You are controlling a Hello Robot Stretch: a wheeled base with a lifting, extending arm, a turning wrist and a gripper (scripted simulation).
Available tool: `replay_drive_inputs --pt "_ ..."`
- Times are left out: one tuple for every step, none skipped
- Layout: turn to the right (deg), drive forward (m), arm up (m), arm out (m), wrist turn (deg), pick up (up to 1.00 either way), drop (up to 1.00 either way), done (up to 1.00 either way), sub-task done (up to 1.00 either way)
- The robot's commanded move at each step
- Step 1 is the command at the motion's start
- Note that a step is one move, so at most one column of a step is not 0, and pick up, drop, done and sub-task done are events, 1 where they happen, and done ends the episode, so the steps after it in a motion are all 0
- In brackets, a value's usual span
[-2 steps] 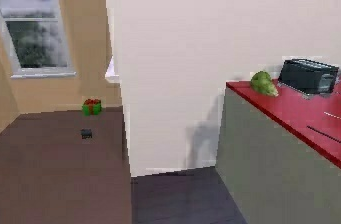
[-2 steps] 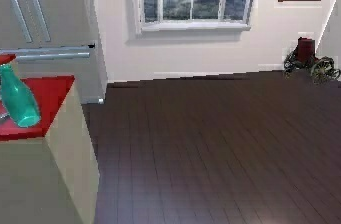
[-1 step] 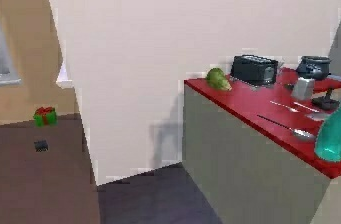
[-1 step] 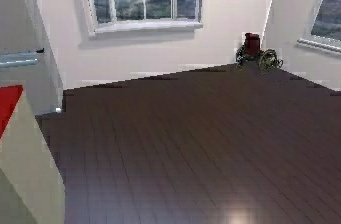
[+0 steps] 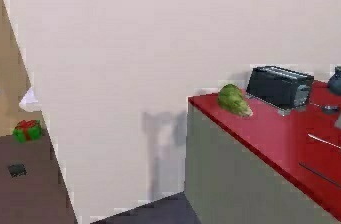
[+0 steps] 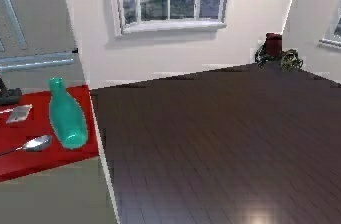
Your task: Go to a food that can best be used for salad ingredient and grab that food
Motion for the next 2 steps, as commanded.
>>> replay_drive_inputs --pt "-45.0 0.00 0.00 0.00 0.0 0.00 0.00 0.00 0.00" --pt "-24.0 0.00 0.00 0.00 0.0 0.00 0.00 0.00 0.00"
